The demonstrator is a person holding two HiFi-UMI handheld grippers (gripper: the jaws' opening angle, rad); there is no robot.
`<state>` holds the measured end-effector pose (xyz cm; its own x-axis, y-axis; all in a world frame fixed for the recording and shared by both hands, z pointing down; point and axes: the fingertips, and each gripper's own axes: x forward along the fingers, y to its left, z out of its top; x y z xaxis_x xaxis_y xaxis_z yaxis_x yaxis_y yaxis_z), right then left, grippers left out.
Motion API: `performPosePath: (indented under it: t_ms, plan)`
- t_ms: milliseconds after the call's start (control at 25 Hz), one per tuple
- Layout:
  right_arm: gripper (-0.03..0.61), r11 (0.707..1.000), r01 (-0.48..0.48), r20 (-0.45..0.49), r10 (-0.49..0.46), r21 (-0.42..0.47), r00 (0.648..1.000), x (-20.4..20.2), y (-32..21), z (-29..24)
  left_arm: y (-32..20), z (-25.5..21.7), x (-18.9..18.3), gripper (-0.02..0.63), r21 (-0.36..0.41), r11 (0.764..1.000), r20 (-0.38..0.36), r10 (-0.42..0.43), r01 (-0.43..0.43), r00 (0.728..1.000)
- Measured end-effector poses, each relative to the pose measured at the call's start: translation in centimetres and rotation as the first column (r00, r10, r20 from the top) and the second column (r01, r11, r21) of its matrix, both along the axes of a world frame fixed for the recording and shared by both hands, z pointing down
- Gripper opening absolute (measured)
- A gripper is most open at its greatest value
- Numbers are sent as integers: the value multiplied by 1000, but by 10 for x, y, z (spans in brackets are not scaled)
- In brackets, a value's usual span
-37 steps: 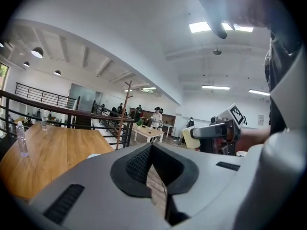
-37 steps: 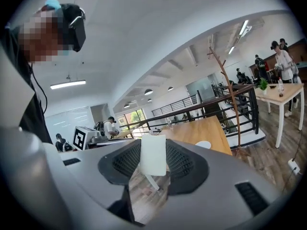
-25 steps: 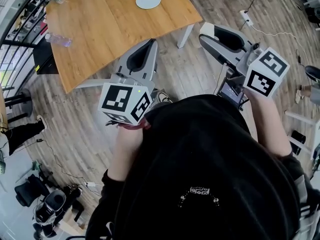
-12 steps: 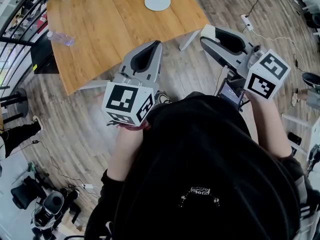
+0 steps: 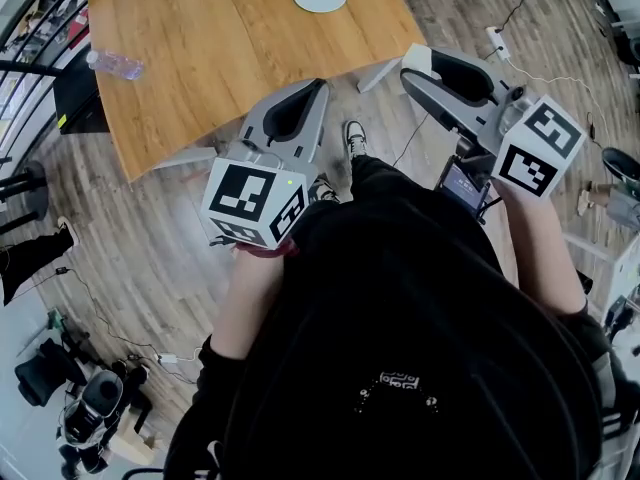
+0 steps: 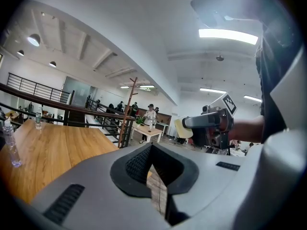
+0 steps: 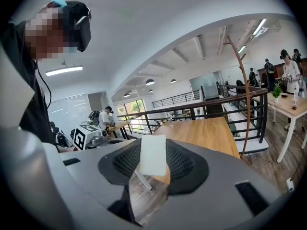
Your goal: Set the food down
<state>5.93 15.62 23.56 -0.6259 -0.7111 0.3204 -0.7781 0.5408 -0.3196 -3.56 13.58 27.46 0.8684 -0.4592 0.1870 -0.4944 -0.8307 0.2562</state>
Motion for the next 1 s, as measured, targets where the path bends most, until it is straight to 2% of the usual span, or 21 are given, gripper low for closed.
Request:
performPosePath:
  t_ms: [280, 600, 1000]
  plan:
    - [170, 999, 48, 44, -49, 24, 998, 20, -54, 11, -48, 7, 15, 0, 18, 998, 41, -63, 62, 997]
    - [170, 995, 88, 62, -91, 49, 994, 58, -120, 5, -110, -4, 58, 0, 50, 994, 51, -104, 101, 993]
    - [171, 992, 126, 113, -128, 26, 985, 96, -191, 10, -173, -4, 92, 0, 20, 988, 98, -151, 150, 984]
